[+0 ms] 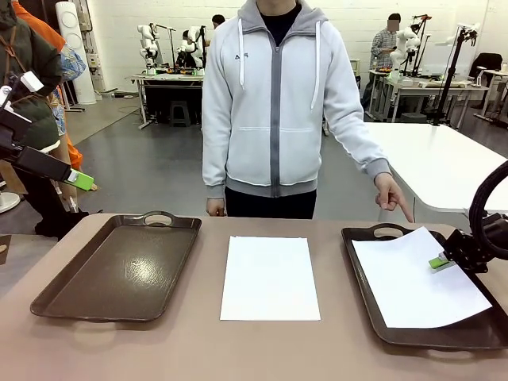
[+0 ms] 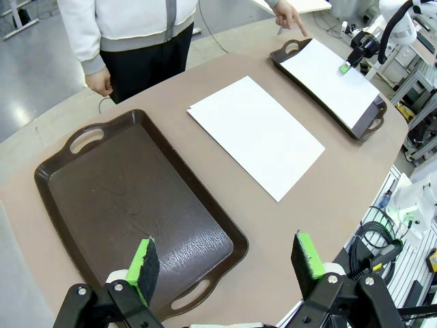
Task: Sort the A4 documents.
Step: Place the A4 Paper in the designated Handle tray.
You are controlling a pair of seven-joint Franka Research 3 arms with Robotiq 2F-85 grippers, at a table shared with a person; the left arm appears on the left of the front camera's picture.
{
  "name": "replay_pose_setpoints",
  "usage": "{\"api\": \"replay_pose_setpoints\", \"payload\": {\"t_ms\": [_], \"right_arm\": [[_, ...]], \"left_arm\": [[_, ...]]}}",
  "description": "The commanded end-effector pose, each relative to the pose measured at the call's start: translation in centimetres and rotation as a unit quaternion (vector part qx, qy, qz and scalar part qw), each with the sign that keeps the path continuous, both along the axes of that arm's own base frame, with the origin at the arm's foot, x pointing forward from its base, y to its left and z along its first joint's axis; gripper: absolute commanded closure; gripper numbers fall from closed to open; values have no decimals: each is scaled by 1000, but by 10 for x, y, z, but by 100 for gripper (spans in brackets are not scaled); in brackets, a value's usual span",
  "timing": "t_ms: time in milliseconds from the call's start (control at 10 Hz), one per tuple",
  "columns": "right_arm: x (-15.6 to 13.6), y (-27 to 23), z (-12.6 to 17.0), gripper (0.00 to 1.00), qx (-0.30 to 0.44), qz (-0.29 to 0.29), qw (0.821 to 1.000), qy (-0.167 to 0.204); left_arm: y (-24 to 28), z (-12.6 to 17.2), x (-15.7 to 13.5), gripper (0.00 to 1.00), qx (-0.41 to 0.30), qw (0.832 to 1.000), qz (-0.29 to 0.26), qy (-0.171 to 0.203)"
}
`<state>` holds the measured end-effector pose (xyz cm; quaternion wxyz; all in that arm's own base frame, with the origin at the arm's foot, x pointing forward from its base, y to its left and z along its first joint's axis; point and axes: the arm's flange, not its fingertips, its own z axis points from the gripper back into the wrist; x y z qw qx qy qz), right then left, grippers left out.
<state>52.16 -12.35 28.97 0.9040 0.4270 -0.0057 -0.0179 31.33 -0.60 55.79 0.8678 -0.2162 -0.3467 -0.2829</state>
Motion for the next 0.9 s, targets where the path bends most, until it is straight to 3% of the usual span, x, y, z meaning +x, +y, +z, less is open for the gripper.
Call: {"api": "replay_pose_setpoints", "payload": {"t_ms": [0,100,200,300,400,500,600,700,800], "right_arm": [[-4,3,4,77,-23,-3,1000,9],[-7,1,5,46,-32,-8,999,10],[-10,-3,9,59,-46,-12,999,10],[-15,-8,12,28,-66,-18,998,12],[-19,-13,15,41,-75,-29,997,12],[-22,-17,18,11,-83,-37,996,10],[-25,-20,22,24,-88,-41,995,6],[-28,-22,26,0,-93,-43,995,2],[-29,-23,29,6,-96,-47,994,-1]], "left_arm": [[1,0,0,0,-3,1000,-5,-2],[1,0,0,0,-3,1000,-5,-2],[1,0,0,0,-3,1000,-5,-2],[1,0,0,0,-3,1000,-5,-2],[1,0,0,0,-3,1000,-5,-2],[1,0,0,0,-3,1000,-5,-2],[1,0,0,0,-3,1000,-5,-2],[1,0,0,0,-3,1000,-5,-2],[1,0,0,0,-3,1000,-5,-2]]}}
